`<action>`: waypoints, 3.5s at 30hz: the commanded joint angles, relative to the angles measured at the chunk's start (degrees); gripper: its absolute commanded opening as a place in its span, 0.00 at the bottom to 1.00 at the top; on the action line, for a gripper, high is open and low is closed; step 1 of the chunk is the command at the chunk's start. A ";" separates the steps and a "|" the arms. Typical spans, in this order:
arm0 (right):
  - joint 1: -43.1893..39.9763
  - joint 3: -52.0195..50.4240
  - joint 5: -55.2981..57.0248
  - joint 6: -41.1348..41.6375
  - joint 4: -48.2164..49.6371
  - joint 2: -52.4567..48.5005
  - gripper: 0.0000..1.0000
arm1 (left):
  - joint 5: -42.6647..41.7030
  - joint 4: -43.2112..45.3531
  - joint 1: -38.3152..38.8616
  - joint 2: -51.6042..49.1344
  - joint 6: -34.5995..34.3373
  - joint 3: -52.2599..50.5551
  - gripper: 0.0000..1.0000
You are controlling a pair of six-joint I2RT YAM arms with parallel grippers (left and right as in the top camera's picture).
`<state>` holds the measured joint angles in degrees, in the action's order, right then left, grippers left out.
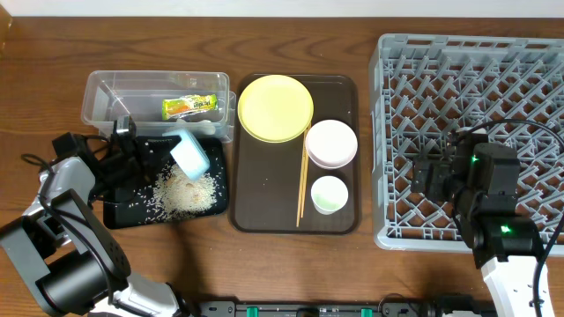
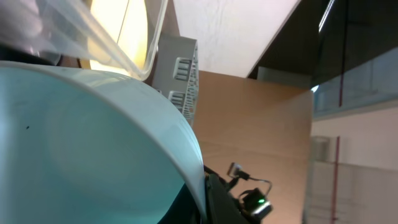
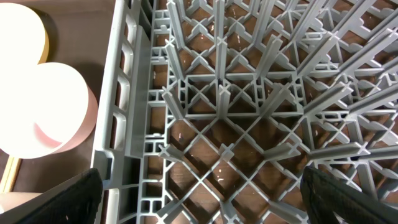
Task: Sort waste into correct bins and load items into the dishwasher rack
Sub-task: 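Tilt the light-blue plate over the black tray to dump the rice, then return the light-blue plate to the brown tray with the left gripper, then grasp the white cup with the left gripper and lift it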
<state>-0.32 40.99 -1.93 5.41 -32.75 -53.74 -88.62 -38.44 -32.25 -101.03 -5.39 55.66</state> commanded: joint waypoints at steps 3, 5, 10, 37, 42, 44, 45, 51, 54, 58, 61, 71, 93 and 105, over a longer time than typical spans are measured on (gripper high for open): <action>-0.48 1.18 -0.02 0.33 -0.07 0.04 0.99 | -1.51 -0.57 -0.31 0.09 3.13 -0.31 0.06; -0.46 1.18 -0.04 0.33 -0.07 0.04 0.99 | -1.51 -2.19 -0.31 0.09 -4.50 -0.31 0.06; -0.46 1.18 -0.04 0.33 -0.07 0.04 0.99 | -1.51 -6.56 -0.31 0.09 -16.83 -0.31 0.06; -0.48 1.18 -0.04 0.35 -0.04 0.04 0.99 | 58.29 1.84 40.37 17.29 -6.25 0.94 0.06; -0.46 1.18 -0.04 0.33 -0.07 0.04 0.99 | 70.40 6.62 51.98 15.15 -6.25 0.94 0.06; -0.46 1.18 -0.04 0.33 -0.07 0.04 0.99 | 71.87 9.25 55.89 14.10 -6.25 0.92 0.06; -0.48 1.18 -0.04 0.33 -0.07 0.04 0.99 | 72.67 10.45 57.48 13.55 -6.25 0.92 0.07; -0.48 1.18 -0.04 0.33 -0.07 0.04 0.99 | 77.75 14.67 62.29 9.40 -6.27 0.92 0.09; -0.48 1.18 -0.04 0.33 -0.09 0.04 0.99 | 77.72 14.78 62.84 7.69 -7.61 0.92 0.10; -0.48 1.18 -0.02 0.33 -0.07 0.04 0.99 | 77.72 14.78 62.86 7.50 -7.82 0.94 0.15; -0.46 1.18 -0.04 0.33 -0.07 0.04 0.99 | 77.48 14.60 62.86 8.02 -7.78 0.94 0.33; -0.48 1.18 -0.04 0.33 -0.04 0.04 0.99 | 73.79 12.98 62.88 18.56 -7.78 3.48 0.47; -0.48 1.18 -0.07 0.33 -0.31 0.04 0.99 | 73.77 12.15 72.41 5.90 -12.50 3.39 0.11; -0.48 1.18 -0.07 0.31 3.76 0.04 0.99 | 69.72 10.71 62.97 17.03 -19.41 3.41 0.06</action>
<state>-0.32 41.10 -1.96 5.43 -30.41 -53.74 -15.66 -28.01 34.26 -88.88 -20.71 58.63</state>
